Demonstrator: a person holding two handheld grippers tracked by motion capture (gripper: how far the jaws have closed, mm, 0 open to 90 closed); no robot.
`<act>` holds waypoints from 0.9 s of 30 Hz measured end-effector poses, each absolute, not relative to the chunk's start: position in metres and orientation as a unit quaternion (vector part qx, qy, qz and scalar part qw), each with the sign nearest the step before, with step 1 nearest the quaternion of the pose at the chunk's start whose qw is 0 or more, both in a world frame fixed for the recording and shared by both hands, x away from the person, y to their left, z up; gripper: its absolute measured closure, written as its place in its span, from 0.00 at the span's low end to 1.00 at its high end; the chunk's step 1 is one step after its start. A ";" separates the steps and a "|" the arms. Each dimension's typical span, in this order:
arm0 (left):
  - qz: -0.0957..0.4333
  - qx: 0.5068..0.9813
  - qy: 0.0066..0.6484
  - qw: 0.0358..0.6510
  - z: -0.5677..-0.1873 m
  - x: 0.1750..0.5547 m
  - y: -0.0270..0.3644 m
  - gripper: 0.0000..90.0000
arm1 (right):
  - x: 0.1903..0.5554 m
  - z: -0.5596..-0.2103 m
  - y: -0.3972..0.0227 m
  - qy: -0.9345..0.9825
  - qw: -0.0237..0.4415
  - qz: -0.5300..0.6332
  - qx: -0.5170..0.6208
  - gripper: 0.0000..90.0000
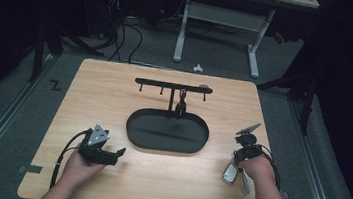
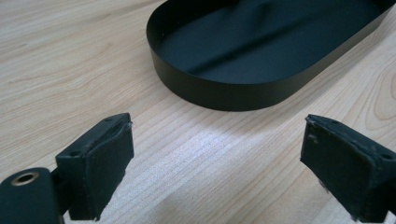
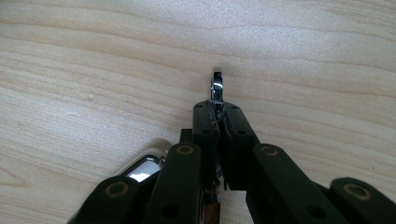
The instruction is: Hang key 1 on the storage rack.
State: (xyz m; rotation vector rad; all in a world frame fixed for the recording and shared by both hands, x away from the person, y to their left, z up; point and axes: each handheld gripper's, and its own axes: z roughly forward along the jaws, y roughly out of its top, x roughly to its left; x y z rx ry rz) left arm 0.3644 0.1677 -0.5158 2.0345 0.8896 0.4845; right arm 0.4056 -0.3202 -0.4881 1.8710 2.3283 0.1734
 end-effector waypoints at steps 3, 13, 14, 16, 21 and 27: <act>0.194 0.811 0.355 0.422 -0.515 0.364 0.168 0.12 | 0.406 -0.487 -0.320 0.778 0.073 0.053 0.621 0.95; 0.201 0.809 0.355 0.422 -0.517 0.362 0.166 0.11 | 0.403 -0.488 -0.324 0.766 0.080 0.077 0.633 0.95; 0.202 0.810 0.355 0.421 -0.518 0.362 0.165 0.11 | 0.402 -0.489 -0.324 0.766 0.078 0.081 0.633 0.96; 0.202 0.810 0.356 0.420 -0.518 0.362 0.165 0.11 | 0.400 -0.485 -0.324 0.770 0.073 0.092 0.628 0.96; 0.203 0.811 0.356 0.418 -0.518 0.362 0.165 0.11 | 0.394 -0.463 -0.328 0.766 0.080 0.114 0.627 0.96; 0.204 0.812 0.352 0.418 -0.518 0.361 0.164 0.11 | 0.388 -0.442 -0.327 0.771 0.084 0.118 0.620 0.96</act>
